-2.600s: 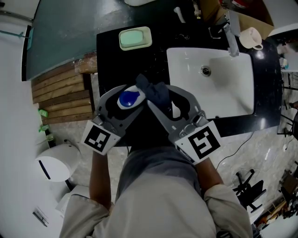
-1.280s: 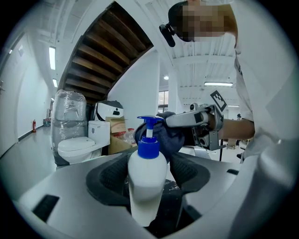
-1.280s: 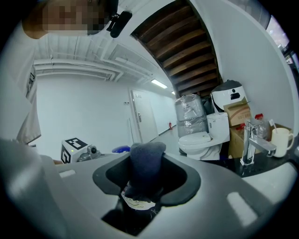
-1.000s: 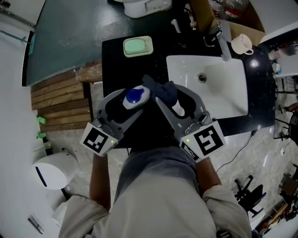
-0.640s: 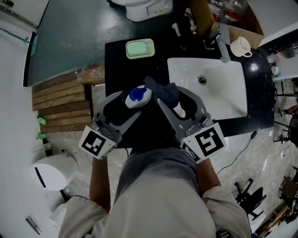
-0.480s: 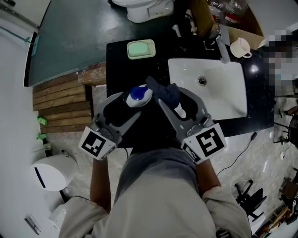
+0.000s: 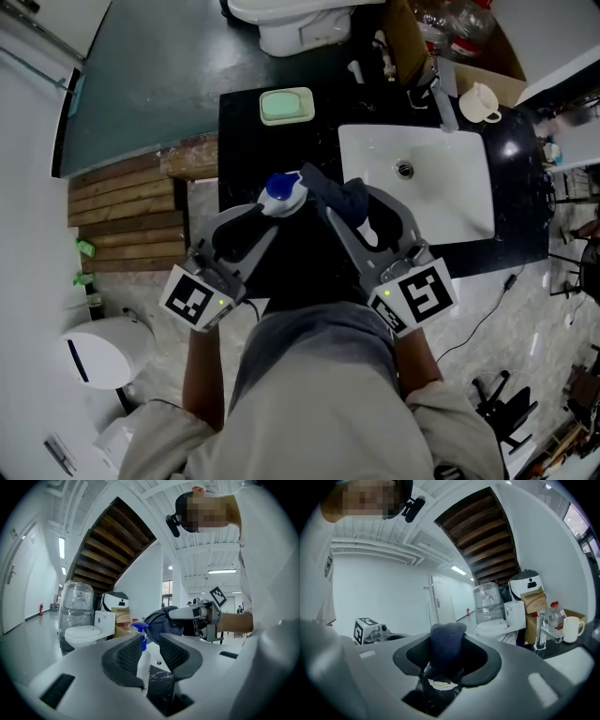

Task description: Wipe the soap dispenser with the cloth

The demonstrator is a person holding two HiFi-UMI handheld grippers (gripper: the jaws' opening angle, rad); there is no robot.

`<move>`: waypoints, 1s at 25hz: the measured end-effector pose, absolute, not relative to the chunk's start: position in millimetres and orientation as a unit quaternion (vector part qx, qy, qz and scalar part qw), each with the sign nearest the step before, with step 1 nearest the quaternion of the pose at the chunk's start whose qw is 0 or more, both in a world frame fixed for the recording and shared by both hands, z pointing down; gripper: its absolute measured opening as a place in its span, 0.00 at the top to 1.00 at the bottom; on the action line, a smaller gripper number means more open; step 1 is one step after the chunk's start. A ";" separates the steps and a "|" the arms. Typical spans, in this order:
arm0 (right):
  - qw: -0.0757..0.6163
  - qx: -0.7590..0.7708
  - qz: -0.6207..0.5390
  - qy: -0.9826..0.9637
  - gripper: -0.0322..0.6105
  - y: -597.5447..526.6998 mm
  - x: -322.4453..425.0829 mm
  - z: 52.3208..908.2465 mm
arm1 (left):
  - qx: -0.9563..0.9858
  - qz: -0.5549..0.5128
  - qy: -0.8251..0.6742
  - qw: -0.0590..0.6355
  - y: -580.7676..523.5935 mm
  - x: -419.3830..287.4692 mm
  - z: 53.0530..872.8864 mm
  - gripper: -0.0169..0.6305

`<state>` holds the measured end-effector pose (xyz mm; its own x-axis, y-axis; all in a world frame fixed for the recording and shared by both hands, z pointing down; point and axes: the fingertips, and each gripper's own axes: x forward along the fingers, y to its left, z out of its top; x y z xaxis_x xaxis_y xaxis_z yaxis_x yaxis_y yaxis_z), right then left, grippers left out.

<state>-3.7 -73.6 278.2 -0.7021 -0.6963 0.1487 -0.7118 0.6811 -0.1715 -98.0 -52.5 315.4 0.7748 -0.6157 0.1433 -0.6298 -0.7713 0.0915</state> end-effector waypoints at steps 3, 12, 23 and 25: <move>0.033 0.388 0.110 -0.914 0.69 -67.9 -0.2 277.4 | 0.942 0.042 -0.325 0.067 -45.2 -96.6 310.8 0.86; 0.013 0.396 0.102 -0.912 0.69 -46.4 5.2 255.7 | 0.938 0.024 -0.338 0.072 -32.0 -90.8 294.2 0.96; 0.006 0.417 0.094 -0.904 0.69 -24.6 9.3 247.5 | 0.928 -0.007 -0.352 0.122 -27.6 -81.0 279.5 0.96; 0.008 0.416 0.099 -0.904 0.69 -21.6 8.3 251.1 | 0.927 -0.005 -0.354 0.126 -26.0 -81.3 280.7 0.96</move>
